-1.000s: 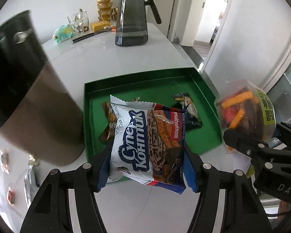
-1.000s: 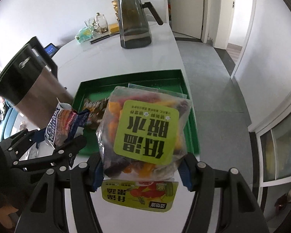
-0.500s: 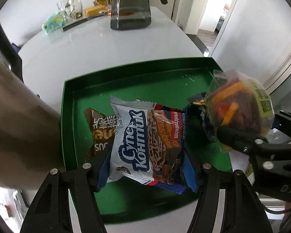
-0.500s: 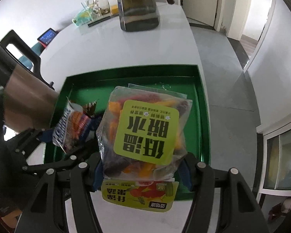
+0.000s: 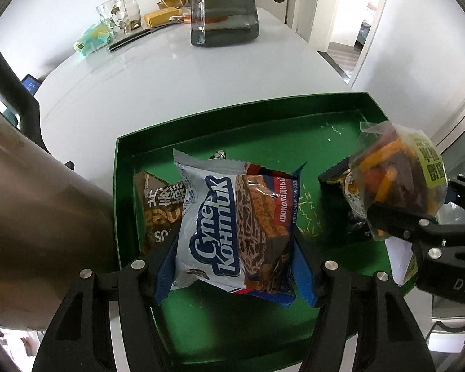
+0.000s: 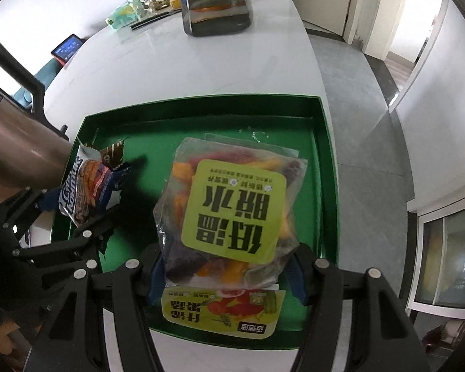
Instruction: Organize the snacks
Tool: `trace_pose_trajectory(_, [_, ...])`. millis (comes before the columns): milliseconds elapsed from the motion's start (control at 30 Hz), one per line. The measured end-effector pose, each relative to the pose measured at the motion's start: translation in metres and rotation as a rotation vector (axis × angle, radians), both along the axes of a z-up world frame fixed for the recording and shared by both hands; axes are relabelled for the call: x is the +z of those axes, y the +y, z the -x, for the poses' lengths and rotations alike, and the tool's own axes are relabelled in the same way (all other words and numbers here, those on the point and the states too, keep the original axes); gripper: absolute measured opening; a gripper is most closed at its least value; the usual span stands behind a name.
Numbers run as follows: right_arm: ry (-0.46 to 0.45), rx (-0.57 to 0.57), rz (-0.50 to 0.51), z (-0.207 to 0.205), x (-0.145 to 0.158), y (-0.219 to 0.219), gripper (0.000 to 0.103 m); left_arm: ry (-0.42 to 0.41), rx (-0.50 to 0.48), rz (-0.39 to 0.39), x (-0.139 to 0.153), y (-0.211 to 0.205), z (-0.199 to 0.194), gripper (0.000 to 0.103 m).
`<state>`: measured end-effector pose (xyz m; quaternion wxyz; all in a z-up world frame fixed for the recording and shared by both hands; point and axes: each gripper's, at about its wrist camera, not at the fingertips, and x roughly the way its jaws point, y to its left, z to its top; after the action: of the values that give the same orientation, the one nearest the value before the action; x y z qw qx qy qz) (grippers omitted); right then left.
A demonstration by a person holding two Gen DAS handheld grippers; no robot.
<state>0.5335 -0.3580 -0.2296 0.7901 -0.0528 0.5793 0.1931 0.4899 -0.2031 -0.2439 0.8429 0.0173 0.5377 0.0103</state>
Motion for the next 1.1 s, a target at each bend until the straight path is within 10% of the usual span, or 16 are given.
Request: trace_pose_trajectory(1100, [0.02,-0.066,0.007,-0.01,-0.003,-0.006,0.083,-0.032,0.063,-0.105,-0.012,-0.011,0.004,0.061])
